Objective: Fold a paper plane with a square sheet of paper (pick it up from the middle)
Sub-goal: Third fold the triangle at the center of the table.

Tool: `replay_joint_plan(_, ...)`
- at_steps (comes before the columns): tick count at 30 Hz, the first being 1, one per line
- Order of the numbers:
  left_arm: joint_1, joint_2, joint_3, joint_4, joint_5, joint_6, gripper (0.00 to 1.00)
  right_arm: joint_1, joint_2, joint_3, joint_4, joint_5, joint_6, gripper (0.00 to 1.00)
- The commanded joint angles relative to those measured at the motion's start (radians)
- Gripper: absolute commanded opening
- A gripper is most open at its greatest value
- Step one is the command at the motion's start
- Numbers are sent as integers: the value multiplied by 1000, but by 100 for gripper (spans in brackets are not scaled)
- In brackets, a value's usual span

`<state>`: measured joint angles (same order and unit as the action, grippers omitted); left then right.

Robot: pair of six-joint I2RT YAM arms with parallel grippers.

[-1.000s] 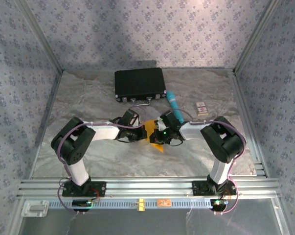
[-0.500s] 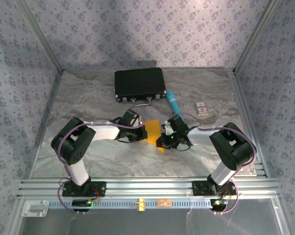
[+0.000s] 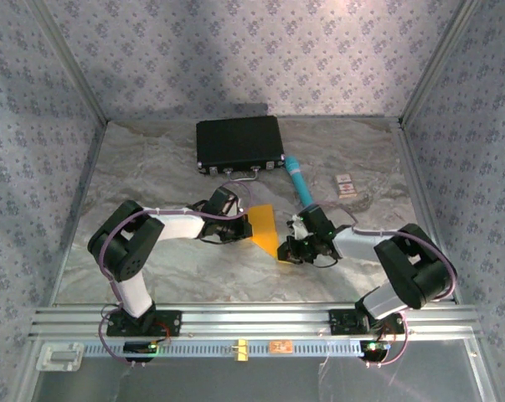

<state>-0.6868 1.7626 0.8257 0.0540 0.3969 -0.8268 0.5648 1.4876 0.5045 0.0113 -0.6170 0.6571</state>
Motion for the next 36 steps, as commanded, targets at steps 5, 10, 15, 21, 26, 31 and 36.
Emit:
replay_joint_plan(5,6,35,-19,-57,-27,14,0,-10,-62,10,-93,47,-20,6)
replay_joint_plan(10,-20,9,-15,-46,-18,-16,2,-10,-106,61,-185,172,-60,9)
replay_joint_plan(15,-74,-45,-19,-47,-57,-72,6,-10,-121,95,-221,276,-76,21)
replay_joint_plan(21,-80,-161,-39,-74,-139,-86,21,-9,-103,101,-156,256,-77,33)
replay_joint_plan(26,-36,-223,-47,-100,-136,-68,34,-16,-65,132,-112,207,-86,35)
replay_joint_plan(31,48,-215,-91,-8,-4,-92,42,-28,-2,160,-84,173,-88,34)
replay_joint_plan(36,85,-185,-105,75,87,-119,45,-29,37,186,-101,202,-79,32)
